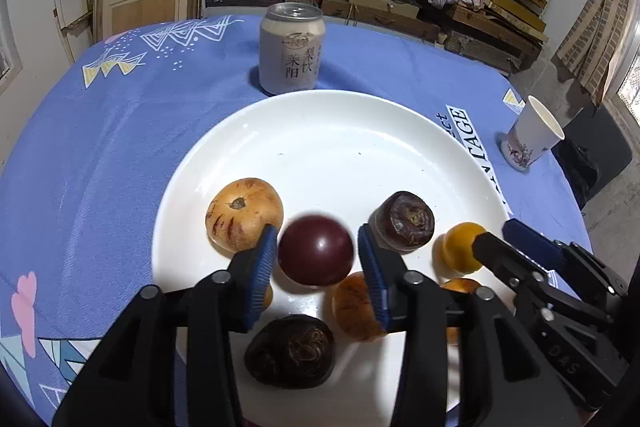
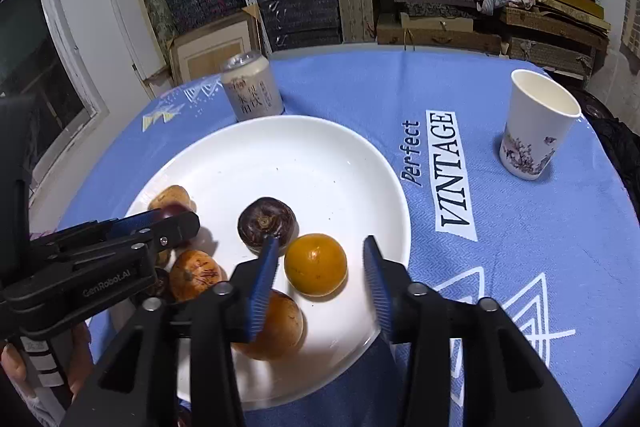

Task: Organize fruits
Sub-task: 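Carry the plum and the orange onto the white plate and open both tools, then move both open tools back over the loose fruit cluster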

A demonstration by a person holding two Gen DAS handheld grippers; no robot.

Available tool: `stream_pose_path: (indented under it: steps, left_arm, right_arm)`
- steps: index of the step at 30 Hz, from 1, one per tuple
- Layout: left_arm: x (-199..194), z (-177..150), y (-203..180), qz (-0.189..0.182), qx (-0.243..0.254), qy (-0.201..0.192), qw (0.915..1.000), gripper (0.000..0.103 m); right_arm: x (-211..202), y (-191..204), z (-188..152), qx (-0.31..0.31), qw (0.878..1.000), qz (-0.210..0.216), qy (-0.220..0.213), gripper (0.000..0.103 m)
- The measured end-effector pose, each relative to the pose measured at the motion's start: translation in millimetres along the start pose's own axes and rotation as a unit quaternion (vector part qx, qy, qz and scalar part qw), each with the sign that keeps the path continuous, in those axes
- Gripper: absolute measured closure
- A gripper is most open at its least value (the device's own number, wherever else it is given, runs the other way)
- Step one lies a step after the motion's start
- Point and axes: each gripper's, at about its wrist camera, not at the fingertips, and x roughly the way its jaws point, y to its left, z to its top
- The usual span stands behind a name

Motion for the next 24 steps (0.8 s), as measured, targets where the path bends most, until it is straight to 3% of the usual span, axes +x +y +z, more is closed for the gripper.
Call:
stream_pose_path:
  steps: [2, 6, 7, 8, 17, 21, 24]
  left_arm:
    - [-11, 0, 6, 0.002, -0.011, -0.013, 0.9999, 0.048]
    - [-41, -7, 22, -0.005, -0.031, -0.037, 0.9988, 0.046]
    - [-49, -14, 28, -0.007, -0.039, -0.043, 0.9983, 0.041]
    - [-58, -22, 35, -0.007, -0.047, -0.048, 0.9977, 0.037]
    - [-124, -116, 83, 0.031, -0.093, -0.093, 0.9909, 0.033]
    - [-145, -167, 82, 0.056, -0.076, -0.101, 0.9904, 0.028]
    - [-162, -192, 78, 0.048, -0.064, -0.112, 0.9905, 0.025]
  right_arm:
    - [-10, -2, 0, 0.001, 1.000, 0.001, -0.012, 0.044]
    - [-37, -3, -12, 0.003, 0.999, 0.005, -0.035, 0.031]
    - [-43, -3, -15, 0.008, 0.999, 0.008, -0.041, 0.028]
    - [-48, -3, -19, 0.011, 0.999, 0.012, -0.044, 0.026]
    - [-108, 13, -94, -0.023, 0.995, 0.004, -0.094, 0.015]
    - [-130, 17, -120, -0.027, 0.994, 0.023, -0.102, 0.012]
    - [-147, 11, -141, -0.015, 0.993, 0.031, -0.115, 0.011]
